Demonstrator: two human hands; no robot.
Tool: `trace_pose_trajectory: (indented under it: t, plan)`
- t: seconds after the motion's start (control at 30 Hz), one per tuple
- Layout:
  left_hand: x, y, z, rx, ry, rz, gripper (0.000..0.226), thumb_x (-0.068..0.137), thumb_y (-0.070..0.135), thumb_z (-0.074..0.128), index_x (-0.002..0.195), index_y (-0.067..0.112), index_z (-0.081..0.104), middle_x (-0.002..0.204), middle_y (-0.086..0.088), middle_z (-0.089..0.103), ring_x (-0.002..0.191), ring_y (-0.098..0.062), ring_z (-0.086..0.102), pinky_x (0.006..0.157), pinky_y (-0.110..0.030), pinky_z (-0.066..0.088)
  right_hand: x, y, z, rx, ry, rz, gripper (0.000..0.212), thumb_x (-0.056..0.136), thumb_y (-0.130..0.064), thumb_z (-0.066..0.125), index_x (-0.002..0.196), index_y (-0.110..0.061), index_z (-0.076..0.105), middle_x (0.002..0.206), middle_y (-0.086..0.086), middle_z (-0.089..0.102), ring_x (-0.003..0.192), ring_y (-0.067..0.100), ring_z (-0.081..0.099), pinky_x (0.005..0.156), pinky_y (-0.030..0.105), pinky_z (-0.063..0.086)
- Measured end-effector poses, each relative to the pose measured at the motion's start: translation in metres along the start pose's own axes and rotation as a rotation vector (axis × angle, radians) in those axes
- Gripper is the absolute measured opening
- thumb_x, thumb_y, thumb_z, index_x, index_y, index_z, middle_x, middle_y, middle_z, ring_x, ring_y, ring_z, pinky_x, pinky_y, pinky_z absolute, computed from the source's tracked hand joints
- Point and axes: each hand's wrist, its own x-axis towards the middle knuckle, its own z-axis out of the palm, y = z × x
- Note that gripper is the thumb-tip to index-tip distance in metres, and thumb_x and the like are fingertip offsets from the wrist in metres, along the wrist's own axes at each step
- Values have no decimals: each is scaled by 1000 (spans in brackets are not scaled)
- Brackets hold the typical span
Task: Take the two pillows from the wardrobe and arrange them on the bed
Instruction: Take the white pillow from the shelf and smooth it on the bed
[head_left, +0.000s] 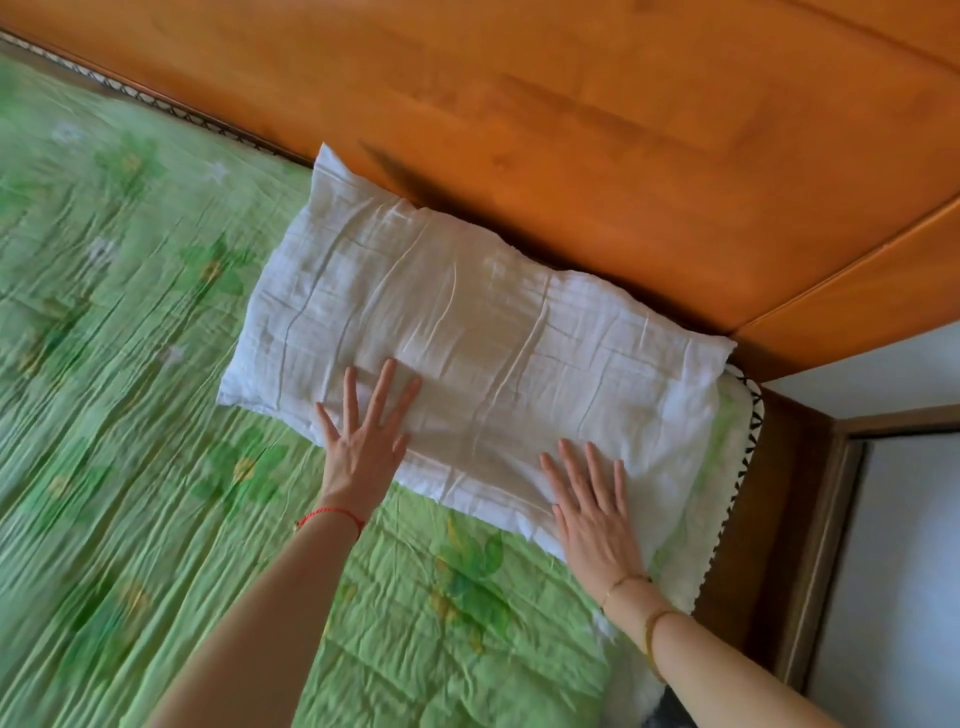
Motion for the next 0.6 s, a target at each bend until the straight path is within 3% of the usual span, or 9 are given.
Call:
trace_pose_trajectory:
  t: [0.1, 0.23, 0.3, 0.43, 0.5, 0.6]
  plan:
    - [-21, 12, -2, -55, 71, -9, 70, 102, 29, 49, 160, 28, 9, 169, -7, -8, 154, -41, -6, 117, -72, 13, -22, -1, -6, 61, -13, 88, 62, 100, -33, 24, 158, -19, 8, 165, 10, 0, 151, 38, -1, 119, 57, 16]
    - [-41, 15, 11, -47, -99, -92, 64, 107, 39, 28, 159, 33, -8, 166, 0, -23, 155, -32, -15, 120, -66, 11, -39, 1, -11, 135, -130, 122, 59, 102, -31, 19, 158, -24, 2, 165, 6, -9, 151, 35, -10, 122, 51, 13]
    - [-47, 15, 10, -45, -158, -126, 62, 107, 40, 26, 160, 34, -7, 167, 3, -23, 155, -32, -15, 121, -65, 10, -41, 3, -16, 167, -164, 112, 56, 104, -30, 21, 158, -25, 6, 165, 4, -8, 152, 32, -9, 123, 48, 12]
    - [-60, 15, -3, -52, -190, -146, 58, 107, 41, 28, 161, 28, 9, 170, -1, -10, 156, -31, -7, 123, -61, 7, -38, 7, -30, 285, -142, 120, 43, 103, -25, 31, 144, -17, 44, 161, 4, 22, 148, 28, 20, 116, 40, 31]
    - [-68, 14, -8, -100, -182, -175, 58, 106, 40, 32, 160, 26, 16, 170, -3, -2, 157, -30, -3, 123, -61, 7, -34, 9, -40, 402, -157, 168, 36, 102, -22, 35, 128, -10, 58, 145, 8, 43, 134, 28, 40, 105, 38, 41]
    - [-85, 12, -17, -173, -165, -183, 57, 105, 37, 37, 158, 22, 23, 168, -7, 12, 156, -30, 7, 122, -61, 11, -37, 8, -63, 692, -152, 327, 29, 101, -19, 42, 114, -4, 63, 117, 15, 64, 112, 31, 57, 90, 33, 46]
